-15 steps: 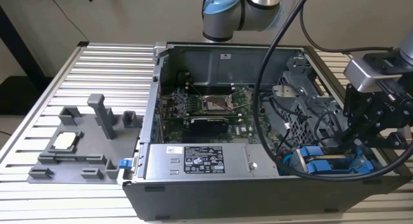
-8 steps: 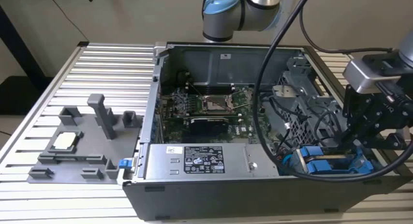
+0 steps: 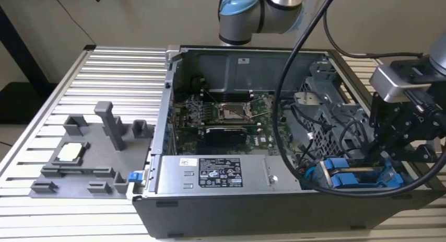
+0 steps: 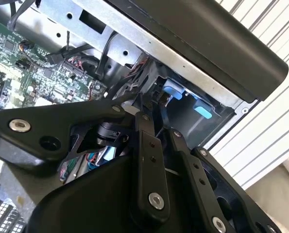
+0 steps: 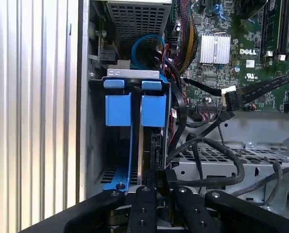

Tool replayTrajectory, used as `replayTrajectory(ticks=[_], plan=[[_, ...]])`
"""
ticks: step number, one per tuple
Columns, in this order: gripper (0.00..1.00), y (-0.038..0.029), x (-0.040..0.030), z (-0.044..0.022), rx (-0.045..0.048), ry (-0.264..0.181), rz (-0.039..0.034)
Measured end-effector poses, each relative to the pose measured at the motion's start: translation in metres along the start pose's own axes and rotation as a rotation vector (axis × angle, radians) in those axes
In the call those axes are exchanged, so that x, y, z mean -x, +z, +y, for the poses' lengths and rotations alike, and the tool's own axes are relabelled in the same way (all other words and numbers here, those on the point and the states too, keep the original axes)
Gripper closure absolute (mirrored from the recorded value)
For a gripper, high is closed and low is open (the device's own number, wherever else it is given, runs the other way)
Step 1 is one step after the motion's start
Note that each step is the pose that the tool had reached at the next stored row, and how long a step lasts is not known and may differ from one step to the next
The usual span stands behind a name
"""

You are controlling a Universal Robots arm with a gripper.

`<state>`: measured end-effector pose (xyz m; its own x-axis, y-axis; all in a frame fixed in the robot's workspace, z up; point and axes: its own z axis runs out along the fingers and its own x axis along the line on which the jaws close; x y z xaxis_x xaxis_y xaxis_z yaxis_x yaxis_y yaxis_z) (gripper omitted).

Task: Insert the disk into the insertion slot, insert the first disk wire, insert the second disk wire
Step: 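Insert the first disk wire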

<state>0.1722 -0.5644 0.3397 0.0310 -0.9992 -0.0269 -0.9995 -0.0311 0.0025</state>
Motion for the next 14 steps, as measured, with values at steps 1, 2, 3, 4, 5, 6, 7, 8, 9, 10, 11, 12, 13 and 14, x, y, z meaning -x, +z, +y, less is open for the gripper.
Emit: replayTrajectory(ticks=[1, 2, 3, 4, 5, 6, 7, 8, 9, 10, 11, 12, 13, 14], plan=[[0.81, 0.0, 0.0, 0.0, 0.0, 0.0, -0.0002], [0.81, 0.0001, 0.0, 0.0, 0.0, 0.0, -0.0003], [0.81, 0.0003, -0.0001, -0.0002, -0.0001, 0.0, -0.0006], [0.81, 0.0006, -0.0001, -0.0005, 0.0, 0.0, -0.0009], [0.81, 0.0008, -0.0002, -0.0008, 0.0001, 0.0, -0.001], [0.81, 0.0008, -0.0003, -0.0009, 0.0, 0.0, -0.0008], [0.81, 0.0009, -0.0004, -0.0009, -0.0001, 0.001, -0.0007], [0.81, 0.001, -0.0006, -0.0009, 0.0, 0.001, -0.0007], [0.81, 0.0012, -0.0007, -0.0009, -0.0001, 0.002, -0.0006], [0.81, 0.0018, -0.0008, -0.0009, -0.0001, 0.004, -0.0007], [0.81, 0.0026, -0.001, -0.001, -0.0002, 0.005, -0.0005], [0.81, 0.0038, -0.0011, -0.001, -0.0002, 0.007, -0.0005], [0.81, 0.0051, -0.0012, -0.001, -0.0003, 0.008, -0.0004], [0.81, 0.0063, -0.0013, -0.001, -0.0003, 0.01, -0.0001]])
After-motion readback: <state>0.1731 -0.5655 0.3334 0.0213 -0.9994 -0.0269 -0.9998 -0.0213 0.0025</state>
